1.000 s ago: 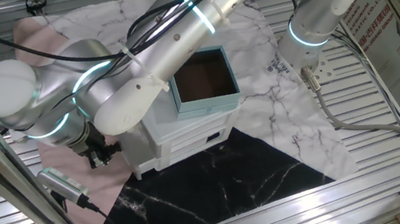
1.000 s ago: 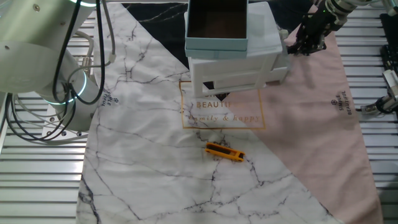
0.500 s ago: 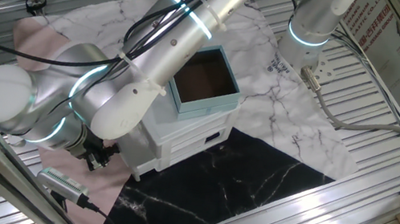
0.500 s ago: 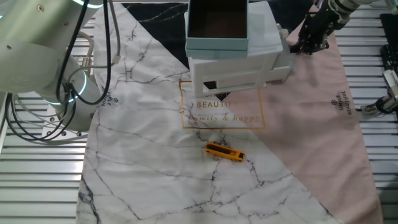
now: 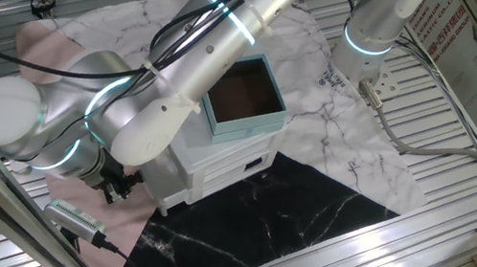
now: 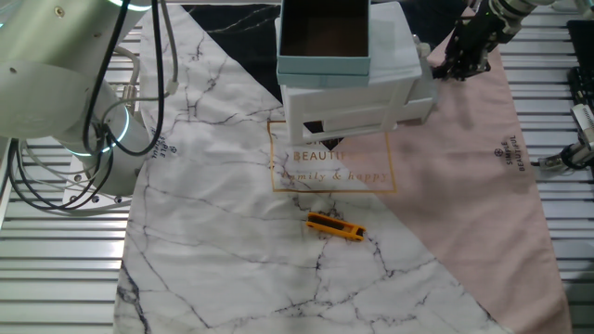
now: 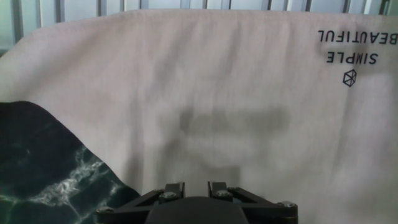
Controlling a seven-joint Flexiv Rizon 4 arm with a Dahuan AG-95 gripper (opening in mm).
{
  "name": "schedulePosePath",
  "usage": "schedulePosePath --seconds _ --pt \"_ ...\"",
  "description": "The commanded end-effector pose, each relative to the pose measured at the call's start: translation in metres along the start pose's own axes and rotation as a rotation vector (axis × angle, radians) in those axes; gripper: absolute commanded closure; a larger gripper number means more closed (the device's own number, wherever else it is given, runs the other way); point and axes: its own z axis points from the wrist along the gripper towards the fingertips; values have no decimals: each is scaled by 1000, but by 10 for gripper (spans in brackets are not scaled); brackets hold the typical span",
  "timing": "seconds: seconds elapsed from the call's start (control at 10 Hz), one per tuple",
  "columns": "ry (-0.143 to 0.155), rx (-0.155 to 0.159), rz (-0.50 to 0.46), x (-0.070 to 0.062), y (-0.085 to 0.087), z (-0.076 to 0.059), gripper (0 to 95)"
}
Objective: Grasp the handle and open the drawer
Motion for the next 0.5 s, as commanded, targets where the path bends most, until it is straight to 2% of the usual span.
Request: schedulePosePath --seconds 0.1,0.5 --pt "0 0 0 0 0 0 950" --pt "1 6 -3 -1 0 -1 950"
